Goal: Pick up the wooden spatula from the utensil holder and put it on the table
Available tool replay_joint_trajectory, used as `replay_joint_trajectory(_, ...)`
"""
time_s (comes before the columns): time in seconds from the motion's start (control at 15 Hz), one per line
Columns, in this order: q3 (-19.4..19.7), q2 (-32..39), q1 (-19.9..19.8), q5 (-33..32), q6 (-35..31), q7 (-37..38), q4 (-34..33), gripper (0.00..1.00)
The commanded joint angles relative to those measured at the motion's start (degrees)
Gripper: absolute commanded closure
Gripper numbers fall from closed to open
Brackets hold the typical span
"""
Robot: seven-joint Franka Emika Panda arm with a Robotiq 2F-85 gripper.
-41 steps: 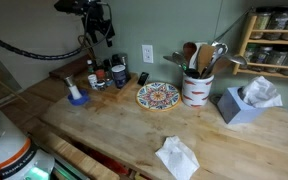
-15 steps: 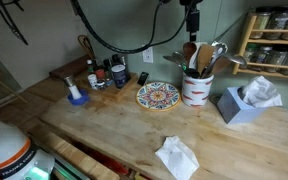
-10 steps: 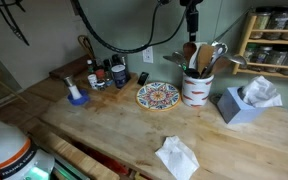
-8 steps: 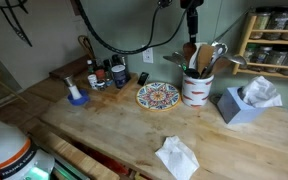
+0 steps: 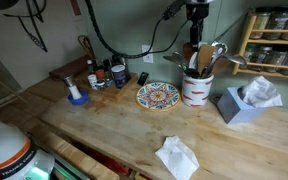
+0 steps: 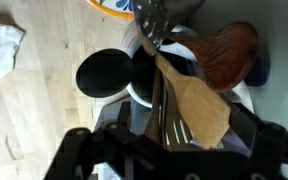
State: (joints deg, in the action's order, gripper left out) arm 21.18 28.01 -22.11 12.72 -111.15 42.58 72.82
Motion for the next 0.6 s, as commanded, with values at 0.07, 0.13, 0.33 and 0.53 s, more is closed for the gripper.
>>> replay_joint_trajectory(0.07,-1.6,3.6,-2.5,2.3,-0.2,5.8,-4.8,0.00)
replay_joint_trajectory(0.13,-1.7,4.1,-2.8,2.5,-0.3,7.0,-5.6,0.00)
replay_joint_trajectory(0.33,-1.1,5.4,-2.4,3.6,-0.7,8.9,-6.7,0.00)
replay_joint_trajectory(0.53,-1.2,6.5,-2.2,4.0,-0.9,10.6,-7.7,0.00)
